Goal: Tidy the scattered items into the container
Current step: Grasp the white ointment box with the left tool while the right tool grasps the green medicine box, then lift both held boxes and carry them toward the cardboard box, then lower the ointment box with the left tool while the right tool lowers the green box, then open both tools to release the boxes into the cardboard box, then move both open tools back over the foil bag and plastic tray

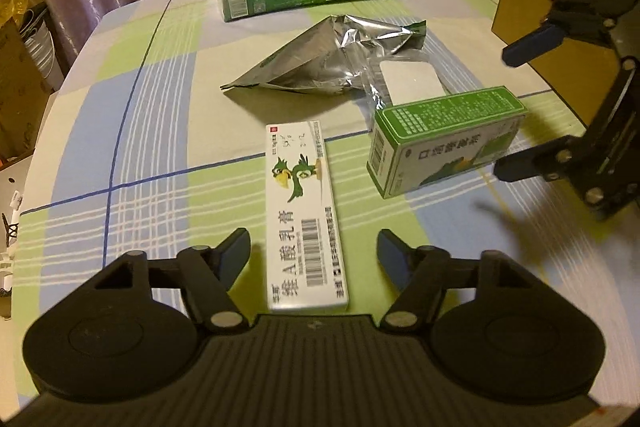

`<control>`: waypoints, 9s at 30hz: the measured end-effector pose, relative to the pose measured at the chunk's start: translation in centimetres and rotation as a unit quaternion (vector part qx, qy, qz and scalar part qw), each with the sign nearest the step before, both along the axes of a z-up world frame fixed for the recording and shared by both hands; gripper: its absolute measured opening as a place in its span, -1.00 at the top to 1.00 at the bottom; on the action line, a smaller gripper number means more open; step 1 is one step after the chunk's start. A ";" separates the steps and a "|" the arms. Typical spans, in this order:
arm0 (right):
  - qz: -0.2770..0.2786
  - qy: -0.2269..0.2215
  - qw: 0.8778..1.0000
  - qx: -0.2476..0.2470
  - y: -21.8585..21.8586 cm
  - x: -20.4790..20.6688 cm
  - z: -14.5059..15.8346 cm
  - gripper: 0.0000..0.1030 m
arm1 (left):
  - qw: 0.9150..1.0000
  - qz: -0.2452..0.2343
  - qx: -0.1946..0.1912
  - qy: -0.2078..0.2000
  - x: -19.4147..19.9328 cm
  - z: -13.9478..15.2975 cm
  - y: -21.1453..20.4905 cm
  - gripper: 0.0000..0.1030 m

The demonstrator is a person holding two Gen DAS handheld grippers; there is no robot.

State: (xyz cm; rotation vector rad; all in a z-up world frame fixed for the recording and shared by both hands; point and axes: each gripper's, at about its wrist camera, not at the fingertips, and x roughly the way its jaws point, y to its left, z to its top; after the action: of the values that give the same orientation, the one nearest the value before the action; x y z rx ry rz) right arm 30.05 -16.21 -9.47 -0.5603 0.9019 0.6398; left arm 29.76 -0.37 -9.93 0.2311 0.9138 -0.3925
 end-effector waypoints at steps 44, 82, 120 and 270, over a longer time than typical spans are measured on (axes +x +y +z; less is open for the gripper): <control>-0.159 0.066 0.984 0.045 -4.6 -16.0 1.1 -0.19 | 0.996 -0.071 -0.024 0.038 -15.2 1.4 -4.9 0.20; -0.159 0.057 0.983 0.064 -4.2 -16.6 1.5 0.46 | 0.998 -0.047 -0.017 0.038 -15.6 1.6 -4.2 0.36; -0.273 -0.066 0.953 0.115 -16.6 -25.1 14.5 0.46 | 0.991 -0.129 -0.029 -0.035 -19.3 11.1 -14.7 0.36; -0.242 0.011 0.955 0.171 -6.0 -24.1 9.9 -0.96 | 0.995 0.077 -0.055 -0.009 -21.8 8.7 0.5 -0.91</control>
State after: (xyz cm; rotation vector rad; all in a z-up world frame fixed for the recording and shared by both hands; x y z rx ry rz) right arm 5.93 -22.21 0.41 -0.0127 0.8830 0.3407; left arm 8.00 0.11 -1.21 0.0625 0.8829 -0.2961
